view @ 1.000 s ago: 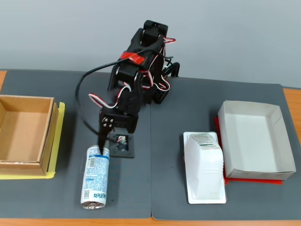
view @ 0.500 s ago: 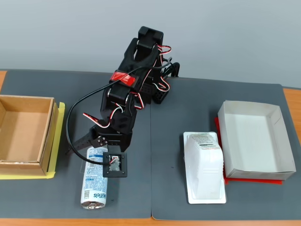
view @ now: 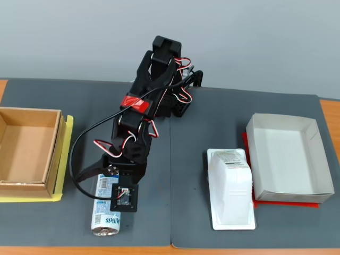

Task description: Pick the can and put it in the brown box

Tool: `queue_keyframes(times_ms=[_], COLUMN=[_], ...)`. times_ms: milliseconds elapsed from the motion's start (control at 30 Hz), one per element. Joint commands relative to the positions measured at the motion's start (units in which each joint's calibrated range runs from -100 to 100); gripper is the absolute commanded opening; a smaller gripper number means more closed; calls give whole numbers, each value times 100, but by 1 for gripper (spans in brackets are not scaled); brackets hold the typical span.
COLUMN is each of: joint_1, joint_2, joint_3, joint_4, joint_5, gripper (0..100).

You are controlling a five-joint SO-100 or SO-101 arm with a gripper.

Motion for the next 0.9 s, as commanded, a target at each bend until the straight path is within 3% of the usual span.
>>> queue_keyframes(times_ms=[0,867], joint_1=[20,118], joint_2=[82,1260], joint_3=[-409,-508], joint_4=[-98,-739], joint_5=[-10,21], gripper=[52,52])
